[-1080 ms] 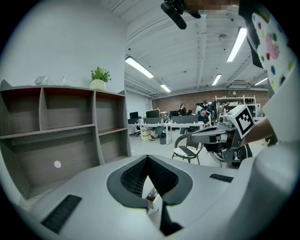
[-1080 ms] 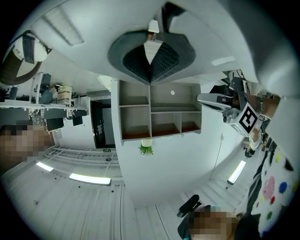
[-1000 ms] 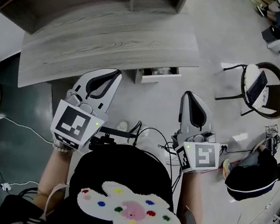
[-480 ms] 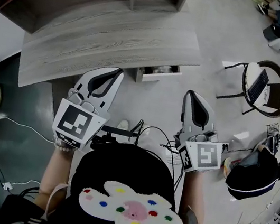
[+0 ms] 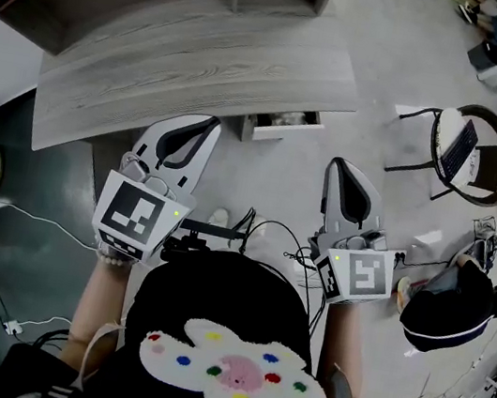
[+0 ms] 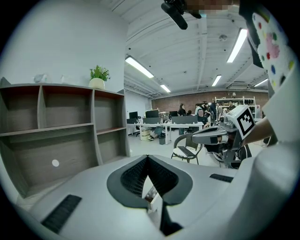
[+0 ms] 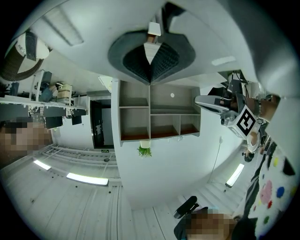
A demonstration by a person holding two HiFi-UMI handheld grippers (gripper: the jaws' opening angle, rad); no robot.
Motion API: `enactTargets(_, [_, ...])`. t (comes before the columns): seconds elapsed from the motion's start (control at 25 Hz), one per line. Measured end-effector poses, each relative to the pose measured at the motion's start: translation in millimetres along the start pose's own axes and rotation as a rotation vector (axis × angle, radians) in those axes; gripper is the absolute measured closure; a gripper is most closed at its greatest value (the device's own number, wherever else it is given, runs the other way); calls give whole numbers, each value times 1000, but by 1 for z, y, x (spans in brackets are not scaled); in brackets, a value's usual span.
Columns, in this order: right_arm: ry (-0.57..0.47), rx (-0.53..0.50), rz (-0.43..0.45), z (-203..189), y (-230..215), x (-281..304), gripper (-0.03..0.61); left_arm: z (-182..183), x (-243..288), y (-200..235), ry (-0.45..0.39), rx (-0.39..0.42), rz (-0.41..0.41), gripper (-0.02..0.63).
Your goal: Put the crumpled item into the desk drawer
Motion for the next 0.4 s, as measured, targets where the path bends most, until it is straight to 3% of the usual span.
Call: enactTargets(0.4, [12, -6, 5, -3, 0, 2, 569, -2, 2, 1, 1, -4, 1, 607])
Point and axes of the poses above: the fingertips, and each gripper's own axes: x forward along the fingers, y to its left, z out of its top, the point moved 7 cm from there along -x, backward along the fingers, and after that the axes turned 8 degrees about y, right-handed, at the moved point
